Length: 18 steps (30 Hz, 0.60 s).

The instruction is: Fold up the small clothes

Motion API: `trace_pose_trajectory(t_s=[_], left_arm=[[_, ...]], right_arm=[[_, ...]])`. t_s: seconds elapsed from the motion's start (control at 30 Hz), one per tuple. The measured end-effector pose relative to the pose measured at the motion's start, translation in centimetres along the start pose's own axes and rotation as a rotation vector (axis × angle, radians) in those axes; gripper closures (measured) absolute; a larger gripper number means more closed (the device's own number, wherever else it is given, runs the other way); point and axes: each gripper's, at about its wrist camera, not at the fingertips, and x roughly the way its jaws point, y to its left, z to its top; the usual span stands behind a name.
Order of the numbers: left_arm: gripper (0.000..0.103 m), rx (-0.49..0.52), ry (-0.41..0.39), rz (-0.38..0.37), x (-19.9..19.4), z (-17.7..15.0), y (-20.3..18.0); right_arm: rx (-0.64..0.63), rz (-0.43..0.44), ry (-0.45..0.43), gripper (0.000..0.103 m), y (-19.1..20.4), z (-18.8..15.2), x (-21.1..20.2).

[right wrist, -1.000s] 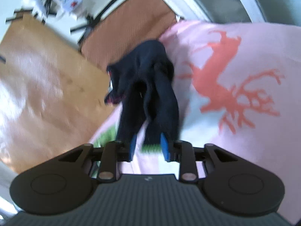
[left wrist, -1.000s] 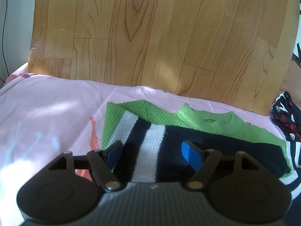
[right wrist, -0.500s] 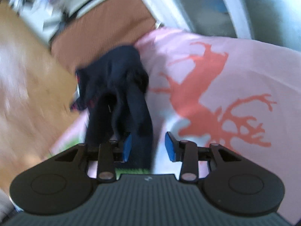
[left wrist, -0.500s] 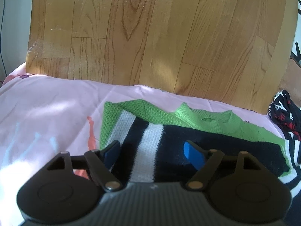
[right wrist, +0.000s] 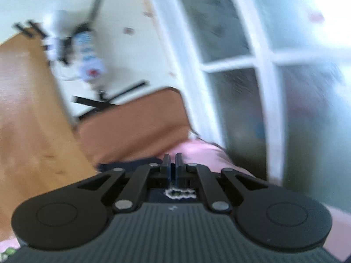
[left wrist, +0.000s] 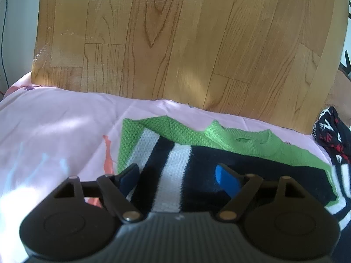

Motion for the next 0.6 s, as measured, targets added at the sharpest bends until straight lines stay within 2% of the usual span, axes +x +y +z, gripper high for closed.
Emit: trace_pose_trajectory(t_s=[0.13,0.33,0.5,0.6], left_arm=[[0.021,-0.061,-0.024,-0.033,-0.9,0.3,1.2],[0.019,-0.194,-0.115,-0.056,-4.0,1.8,4.8],[0.018,-0.264,-0.162,-0.044,-5.5,3.0,7.8],[0.018,-0.315,-0.165,-0.050,-5.7,3.4,9.5]], right_arm=[[-0.028,0.200,0.088,0.097,4.8,0.2,-0.6],[-0.082,0.532,0.287,0.097,16.1,-2.6,-0.1],[-0.112,0.742,0.457,0.097,27.1,-6.7,1.1],[-0.105,0.892,0.600,0.097,32.3,-9.8,1.9]])
